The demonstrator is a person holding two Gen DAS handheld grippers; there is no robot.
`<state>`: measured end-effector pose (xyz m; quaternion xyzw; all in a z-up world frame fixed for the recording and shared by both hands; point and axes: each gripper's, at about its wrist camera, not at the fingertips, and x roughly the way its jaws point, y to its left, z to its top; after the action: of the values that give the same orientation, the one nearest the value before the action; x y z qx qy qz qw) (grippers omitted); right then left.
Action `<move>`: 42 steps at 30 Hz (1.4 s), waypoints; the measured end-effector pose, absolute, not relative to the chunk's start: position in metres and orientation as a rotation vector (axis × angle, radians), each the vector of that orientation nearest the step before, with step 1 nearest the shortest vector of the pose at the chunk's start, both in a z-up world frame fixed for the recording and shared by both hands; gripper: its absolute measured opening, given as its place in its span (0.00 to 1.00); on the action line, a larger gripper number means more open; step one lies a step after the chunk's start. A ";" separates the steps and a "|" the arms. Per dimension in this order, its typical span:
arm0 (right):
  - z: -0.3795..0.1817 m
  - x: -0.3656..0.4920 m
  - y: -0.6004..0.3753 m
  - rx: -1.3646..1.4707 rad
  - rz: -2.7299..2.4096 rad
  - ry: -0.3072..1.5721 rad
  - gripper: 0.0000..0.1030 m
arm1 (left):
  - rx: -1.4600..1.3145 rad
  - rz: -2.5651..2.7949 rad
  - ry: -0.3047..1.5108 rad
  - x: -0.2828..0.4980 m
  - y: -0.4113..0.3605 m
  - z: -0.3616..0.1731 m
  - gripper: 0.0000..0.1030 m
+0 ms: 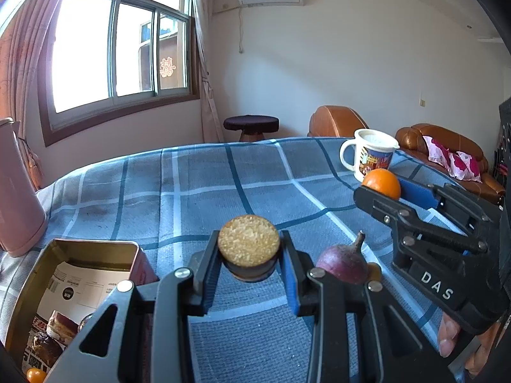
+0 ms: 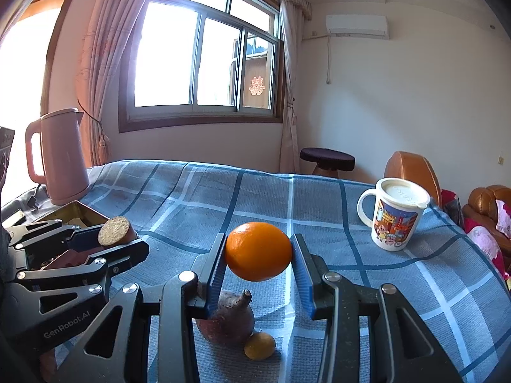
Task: Organize fruits
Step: 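Carry the orange in the right tool while the left tool carries the cake cup toward the tin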
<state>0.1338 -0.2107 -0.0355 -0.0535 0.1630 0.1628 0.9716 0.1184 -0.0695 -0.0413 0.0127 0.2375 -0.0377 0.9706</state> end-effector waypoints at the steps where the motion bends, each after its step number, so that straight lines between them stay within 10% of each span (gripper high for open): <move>1: -0.035 0.133 -0.211 -0.110 0.327 0.324 0.40 | 0.025 -0.075 0.475 0.117 -0.069 -0.041 0.35; 42: -0.028 0.108 -0.215 -0.084 0.317 0.223 0.40 | 0.057 -0.053 0.359 0.090 -0.068 -0.032 0.35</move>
<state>0.1080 -0.2154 -0.0284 -0.0418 0.1107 0.1573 0.9804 0.0897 -0.0680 -0.0315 0.0284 0.1785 -0.0265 0.9832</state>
